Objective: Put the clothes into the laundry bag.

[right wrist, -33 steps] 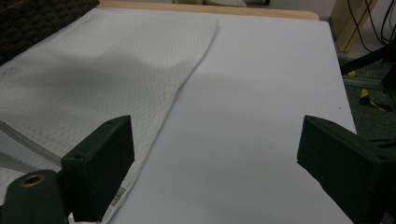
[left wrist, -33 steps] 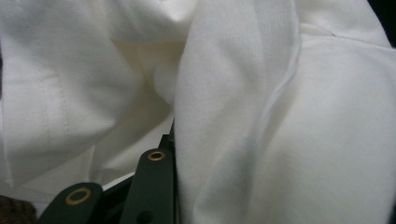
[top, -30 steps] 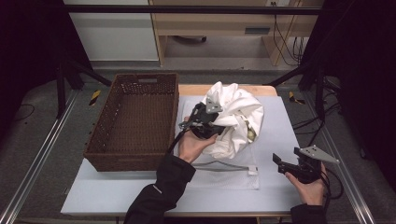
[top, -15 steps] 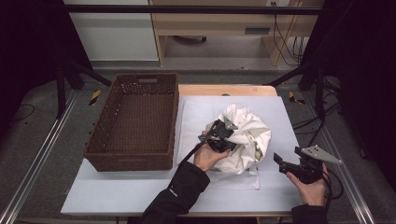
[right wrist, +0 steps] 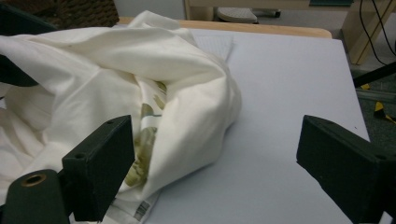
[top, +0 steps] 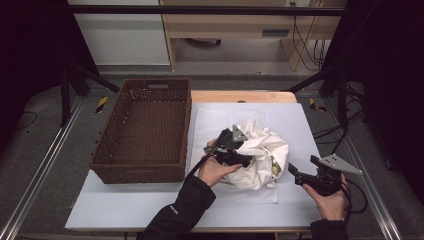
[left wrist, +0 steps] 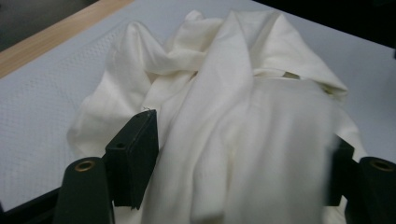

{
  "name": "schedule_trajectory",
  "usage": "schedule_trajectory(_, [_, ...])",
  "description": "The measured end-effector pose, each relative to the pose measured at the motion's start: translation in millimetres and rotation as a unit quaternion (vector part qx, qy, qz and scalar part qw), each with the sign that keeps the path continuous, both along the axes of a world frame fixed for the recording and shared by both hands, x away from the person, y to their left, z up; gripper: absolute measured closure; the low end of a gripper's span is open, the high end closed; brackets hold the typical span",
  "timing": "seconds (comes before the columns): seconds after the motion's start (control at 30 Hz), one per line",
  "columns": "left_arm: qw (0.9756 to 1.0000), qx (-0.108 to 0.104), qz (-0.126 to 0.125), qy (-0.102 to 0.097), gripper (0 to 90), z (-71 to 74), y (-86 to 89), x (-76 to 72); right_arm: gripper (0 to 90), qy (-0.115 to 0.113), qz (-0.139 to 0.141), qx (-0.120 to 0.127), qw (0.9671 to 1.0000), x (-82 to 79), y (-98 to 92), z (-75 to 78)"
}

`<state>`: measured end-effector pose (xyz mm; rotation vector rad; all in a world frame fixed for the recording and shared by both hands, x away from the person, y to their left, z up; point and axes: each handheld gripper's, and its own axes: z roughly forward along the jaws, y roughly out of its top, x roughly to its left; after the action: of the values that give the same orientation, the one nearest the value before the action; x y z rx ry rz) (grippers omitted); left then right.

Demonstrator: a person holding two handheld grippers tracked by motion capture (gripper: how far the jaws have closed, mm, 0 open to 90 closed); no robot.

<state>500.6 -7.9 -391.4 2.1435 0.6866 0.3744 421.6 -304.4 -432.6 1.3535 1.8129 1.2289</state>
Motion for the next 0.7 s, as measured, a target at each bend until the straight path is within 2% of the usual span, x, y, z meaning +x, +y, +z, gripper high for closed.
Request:
schedule_trajectory(0.07, [0.9999, -0.014, 0.002, -0.009, 27.6, 8.0, 13.6, -6.3, 11.4, -0.004, 0.011, 0.003, 0.9999, 1.2, 6.9, 4.2])
schedule_trajectory(0.17, [0.9993, -0.035, 0.014, -0.01, 27.7, 16.2, 34.1, -13.6, 10.7, -0.01, 0.027, 0.005, 0.9996, 4.0, 18.4, 10.3])
schedule_trajectory(0.23, [0.999, -0.031, 0.025, -0.019, 29.7, 18.4, 46.0, -20.0, 10.1, -0.014, 0.039, 0.002, 0.9991, 6.0, 29.2, 13.9])
schedule_trajectory(0.4, [0.9981, -0.035, 0.045, -0.023, 35.3, 15.8, 67.4, -37.0, 8.2, -0.015, 0.06, 0.009, 0.998, 15.0, 54.5, 18.7])
schedule_trajectory(0.6, [0.9974, -0.029, 0.055, -0.037, 55.0, 5.3, 85.0, -59.6, 6.7, -0.014, 0.084, -0.002, 0.9964, 27.9, 90.0, 28.1])
schedule_trajectory(0.7, [0.9974, -0.024, 0.057, -0.038, 60.4, -0.4, 94.3, -66.9, 5.8, -0.004, 0.094, -0.01, 0.9955, 37.5, 108.1, 31.1])
